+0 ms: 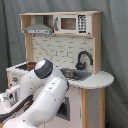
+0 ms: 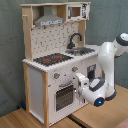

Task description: Play with the kitchen

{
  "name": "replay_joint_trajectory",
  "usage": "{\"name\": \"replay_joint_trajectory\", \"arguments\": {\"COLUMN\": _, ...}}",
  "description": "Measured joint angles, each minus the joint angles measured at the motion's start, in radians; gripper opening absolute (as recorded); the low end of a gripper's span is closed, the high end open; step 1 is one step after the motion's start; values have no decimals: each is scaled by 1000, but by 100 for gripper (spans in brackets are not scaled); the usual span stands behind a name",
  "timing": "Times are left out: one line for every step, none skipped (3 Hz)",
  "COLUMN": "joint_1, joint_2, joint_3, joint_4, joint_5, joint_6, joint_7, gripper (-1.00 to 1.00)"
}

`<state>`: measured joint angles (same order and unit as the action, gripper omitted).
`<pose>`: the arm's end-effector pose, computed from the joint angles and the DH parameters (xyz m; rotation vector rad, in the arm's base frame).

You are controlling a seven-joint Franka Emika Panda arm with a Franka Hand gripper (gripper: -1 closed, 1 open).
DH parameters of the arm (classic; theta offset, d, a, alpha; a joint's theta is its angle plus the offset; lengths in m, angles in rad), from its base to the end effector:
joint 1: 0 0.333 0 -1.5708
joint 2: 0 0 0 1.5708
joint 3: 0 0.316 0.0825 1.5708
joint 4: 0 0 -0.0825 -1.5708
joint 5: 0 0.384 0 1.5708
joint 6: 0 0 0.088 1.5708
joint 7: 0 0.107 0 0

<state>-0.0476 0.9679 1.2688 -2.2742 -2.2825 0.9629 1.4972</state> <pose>0.3191 0.4273 0.2383 1.7659 0.4678 1.4894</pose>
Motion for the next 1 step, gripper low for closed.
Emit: {"name": "replay_joint_trajectory", "arguments": {"joint_1": 17, "joint_2": 0, "joint_3": 87, "joint_4": -10, "joint_5": 0, "joint_6": -58, "joint_7": -41, "gripper": 100}}
